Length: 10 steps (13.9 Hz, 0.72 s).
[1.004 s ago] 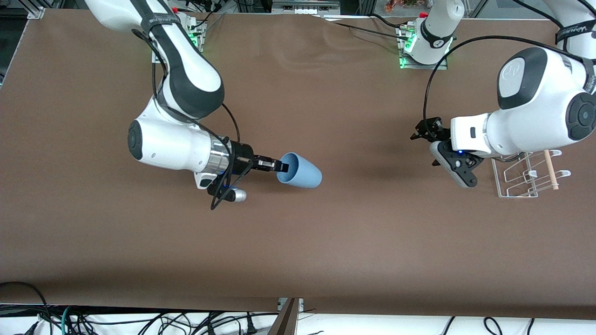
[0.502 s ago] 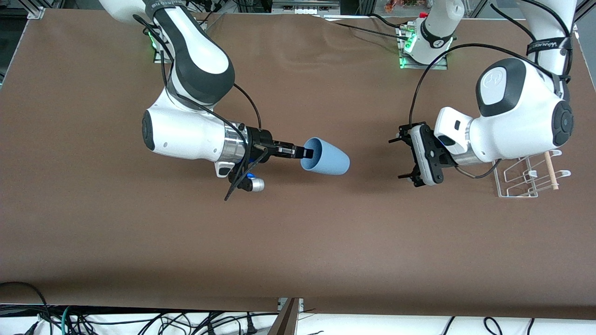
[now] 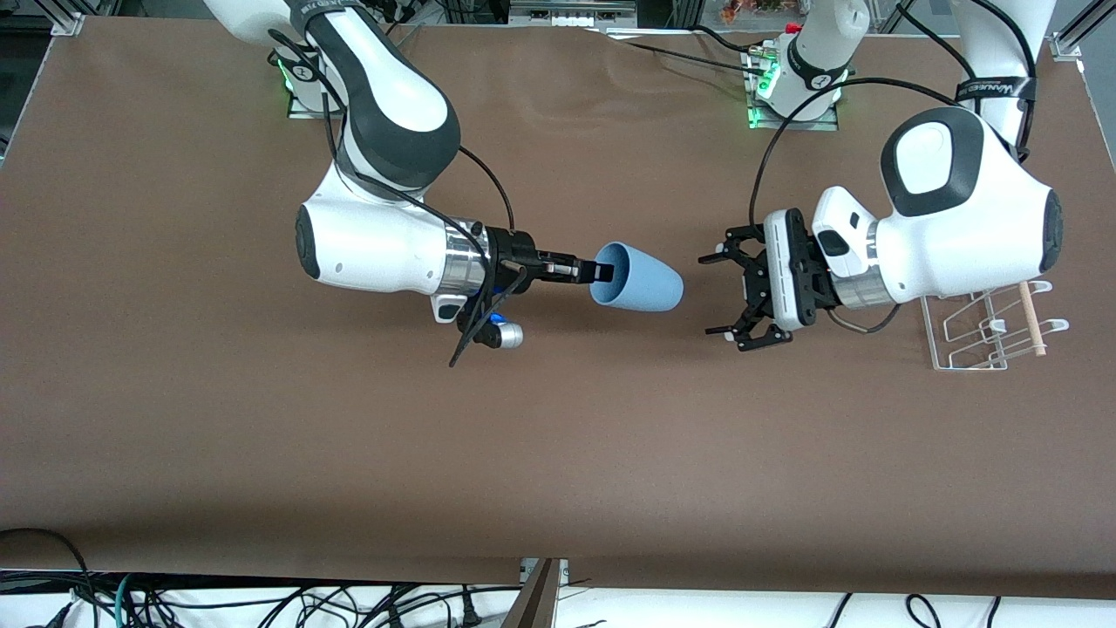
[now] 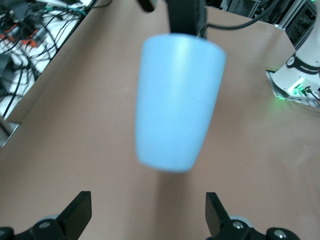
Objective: Transfer cup to left arm and place on rack
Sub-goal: 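Close the left gripper around the cup body beside the right gripper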
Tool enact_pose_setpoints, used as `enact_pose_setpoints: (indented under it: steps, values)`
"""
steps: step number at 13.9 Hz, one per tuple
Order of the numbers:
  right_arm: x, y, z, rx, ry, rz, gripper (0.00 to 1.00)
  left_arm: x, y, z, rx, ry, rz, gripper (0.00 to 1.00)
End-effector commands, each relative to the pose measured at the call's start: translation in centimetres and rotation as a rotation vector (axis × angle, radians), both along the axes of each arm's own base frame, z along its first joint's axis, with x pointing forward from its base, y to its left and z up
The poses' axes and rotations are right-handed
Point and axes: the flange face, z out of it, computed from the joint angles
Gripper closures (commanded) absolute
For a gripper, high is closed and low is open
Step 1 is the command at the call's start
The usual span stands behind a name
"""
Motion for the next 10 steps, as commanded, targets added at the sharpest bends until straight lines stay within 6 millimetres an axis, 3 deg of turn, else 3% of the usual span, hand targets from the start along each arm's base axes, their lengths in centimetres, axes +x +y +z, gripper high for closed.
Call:
enact_pose_setpoints:
  steps: [1,4,8,9,10]
  values:
    - [0.5,0.5,0.6,0.029,0.009,-0.012,1.0,-0.3,-2.6,0.1,-0.046,-0.029,-0.033,0.0]
    - [0.5,0.5,0.6,0.03,0.007,-0.012,1.0,-0.9,-4.3,-1.1,-0.078,-0.018,-0.014,0.0]
    - [0.5,0.5,0.6,0.03,0.007,-0.012,1.0,-1.3,-5.9,-1.2,-0.088,-0.043,-0.002,0.0]
    - [0.5,0.6,0.6,0.03,0.007,-0.01,1.0,-1.2,-5.9,-1.3,-0.089,-0.052,-0.01,0.17]
    - [0.5,0.5,0.6,0.03,0.007,-0.012,1.0,-1.2,-5.9,-1.4,-0.09,-0.066,-0.025,0.55]
